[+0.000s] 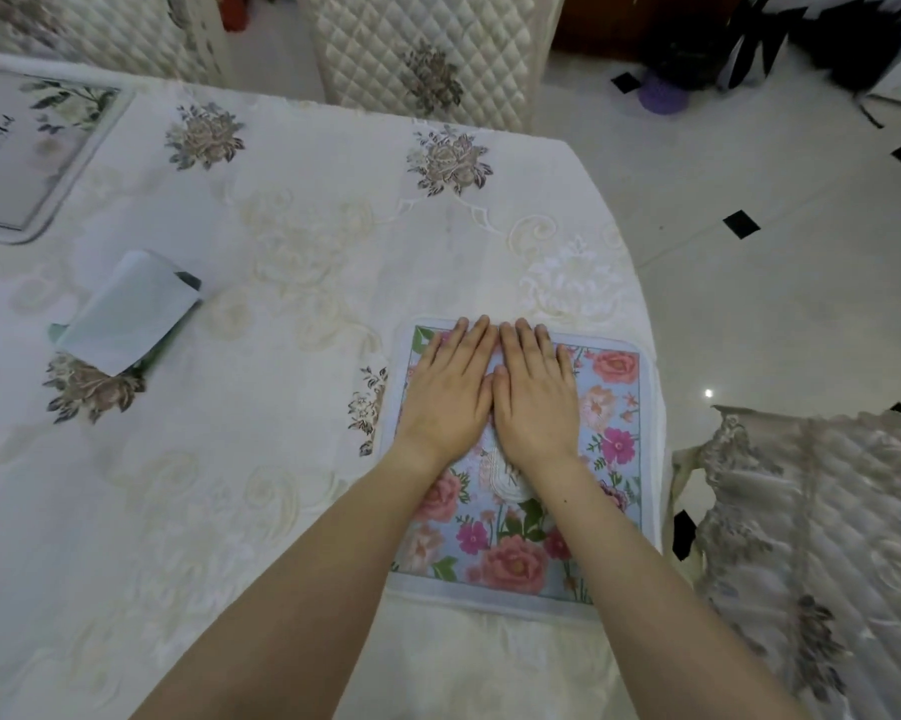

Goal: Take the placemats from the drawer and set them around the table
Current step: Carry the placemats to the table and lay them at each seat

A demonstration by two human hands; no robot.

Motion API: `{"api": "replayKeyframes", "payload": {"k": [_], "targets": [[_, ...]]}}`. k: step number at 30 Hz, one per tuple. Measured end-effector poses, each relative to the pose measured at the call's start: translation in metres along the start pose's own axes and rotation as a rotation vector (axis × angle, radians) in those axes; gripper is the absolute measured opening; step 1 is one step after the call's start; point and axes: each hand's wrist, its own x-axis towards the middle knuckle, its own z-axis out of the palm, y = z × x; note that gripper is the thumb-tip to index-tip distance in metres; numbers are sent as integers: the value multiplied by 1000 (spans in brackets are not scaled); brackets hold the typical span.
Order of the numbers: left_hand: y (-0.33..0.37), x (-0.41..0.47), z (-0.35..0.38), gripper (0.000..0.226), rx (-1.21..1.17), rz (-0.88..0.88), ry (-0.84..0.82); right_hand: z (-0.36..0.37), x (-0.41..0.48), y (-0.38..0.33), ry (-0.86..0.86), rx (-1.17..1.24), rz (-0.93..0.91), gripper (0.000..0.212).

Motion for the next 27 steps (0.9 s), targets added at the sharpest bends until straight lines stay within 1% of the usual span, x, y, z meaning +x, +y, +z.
{"api": "replayKeyframes", "payload": {"k": [3, 6, 12, 15, 21, 27], "targets": [[-4, 1, 3, 56, -6, 18, 23, 1, -1, 2, -39, -7, -19, 61], [-12, -2, 3, 59, -2, 19, 2, -2, -5, 16, -40, -20, -42, 61], [-26, -8, -4, 61, 1, -16, -10, -17, -24, 60, -15, 23, 24, 63], [-37, -15, -5, 60, 33, -10, -13, -22, -34, 77, -13, -17, 42, 64], [-38, -22, -6, 60, 23, -7, -14, -22, -42, 77, 1, -19, 49, 65], [-38, -13, -9, 62, 48, 2, -37, -25, -34, 79, -21, -25, 40, 67]]}}
